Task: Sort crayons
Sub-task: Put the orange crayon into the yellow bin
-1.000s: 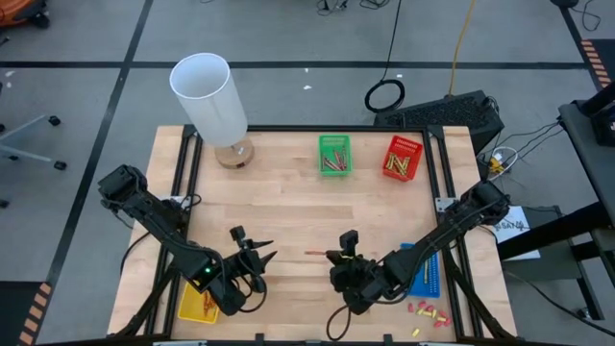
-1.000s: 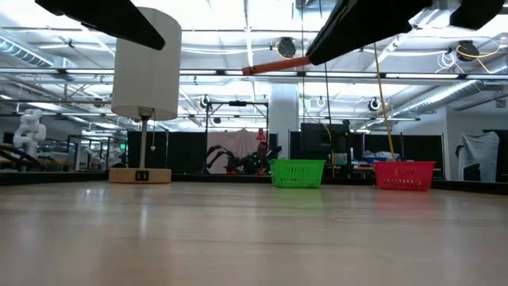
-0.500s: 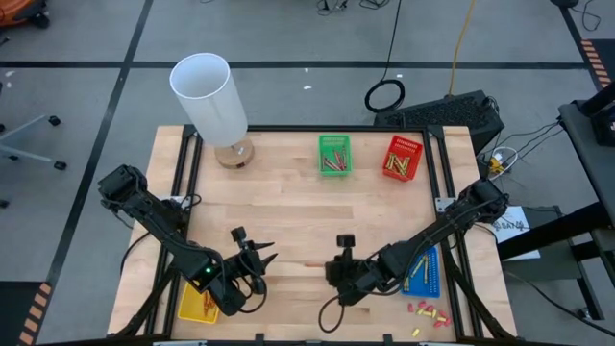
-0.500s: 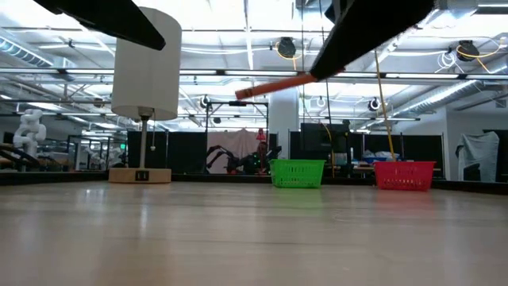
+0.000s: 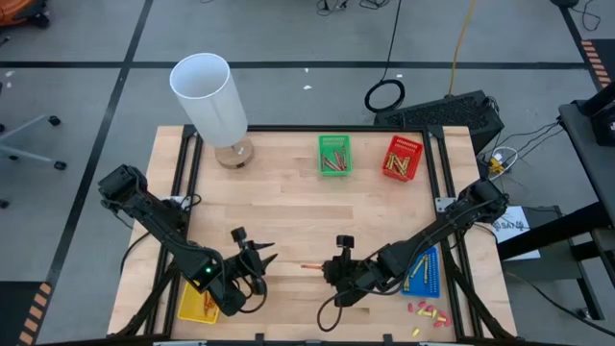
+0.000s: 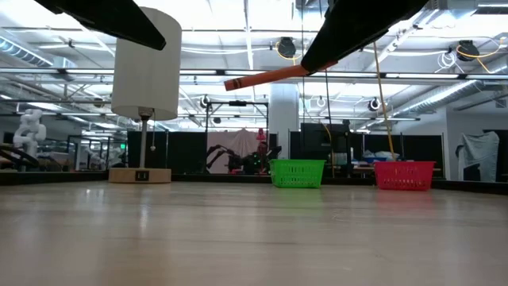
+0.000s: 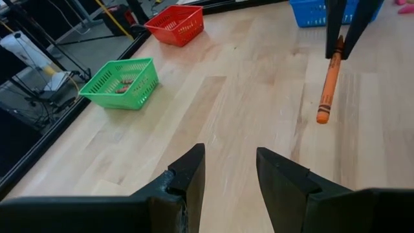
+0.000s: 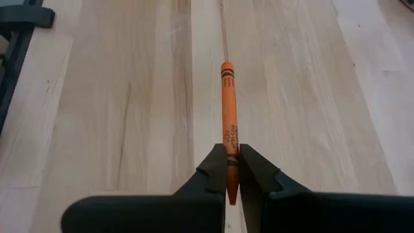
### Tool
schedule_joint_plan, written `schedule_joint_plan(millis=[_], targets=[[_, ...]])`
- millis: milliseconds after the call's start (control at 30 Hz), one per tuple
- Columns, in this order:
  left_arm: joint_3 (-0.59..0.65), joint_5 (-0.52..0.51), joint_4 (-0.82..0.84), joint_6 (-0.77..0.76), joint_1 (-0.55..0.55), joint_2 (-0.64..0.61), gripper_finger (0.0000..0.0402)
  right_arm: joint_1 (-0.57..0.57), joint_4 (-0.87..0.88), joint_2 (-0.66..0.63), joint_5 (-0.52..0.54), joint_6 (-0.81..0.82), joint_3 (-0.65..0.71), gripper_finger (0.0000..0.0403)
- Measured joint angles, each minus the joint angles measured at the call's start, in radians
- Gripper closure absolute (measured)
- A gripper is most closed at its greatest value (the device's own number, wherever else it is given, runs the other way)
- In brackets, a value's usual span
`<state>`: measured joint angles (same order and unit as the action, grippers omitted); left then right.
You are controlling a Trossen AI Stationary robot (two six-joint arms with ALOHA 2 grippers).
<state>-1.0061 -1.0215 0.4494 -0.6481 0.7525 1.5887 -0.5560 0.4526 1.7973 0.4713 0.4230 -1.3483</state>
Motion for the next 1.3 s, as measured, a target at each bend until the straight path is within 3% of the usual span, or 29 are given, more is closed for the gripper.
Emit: schedule_joint_plan(millis=[167,367,533,667,867,967,1100,1300], targets=[[0.0,0.04,-0.055,0.025,0.0,0.0,0.0262,0.0,0.0,0.0,0.001,-0.088,0.0,0.0401],[-0.001,0.142,-0.174,0.155,0.0,0.014,0.0262,0.013,-0.022,0.0,0.003,-0.125,0.0,0.0401],[-0.001,0.152,-0.294,0.281,-0.003,0.063,0.0256,0.025,-0.021,0.0,0.003,-0.127,0.0,0.0401],[-0.001,0.153,-0.347,0.322,-0.023,0.09,0.0222,0.027,-0.021,0.0,0.003,-0.129,0.0,0.0401],[-0.001,0.159,-0.395,0.324,-0.073,0.118,0.0133,0.026,-0.023,0.0,0.003,-0.129,0.0,0.0401],[-0.001,0.219,-0.443,0.359,-0.094,0.128,0.0101,0.027,-0.023,0.0,0.003,-0.13,0.0,0.0401],[-0.001,0.319,-0.527,0.403,-0.121,0.139,0.0085,0.027,-0.041,0.0,0.003,-0.146,0.0,0.0401],[0.0,0.345,-0.581,0.427,-0.161,0.176,0.0093,0.027,-0.084,0.0,0.003,-0.174,0.0,0.0401]])
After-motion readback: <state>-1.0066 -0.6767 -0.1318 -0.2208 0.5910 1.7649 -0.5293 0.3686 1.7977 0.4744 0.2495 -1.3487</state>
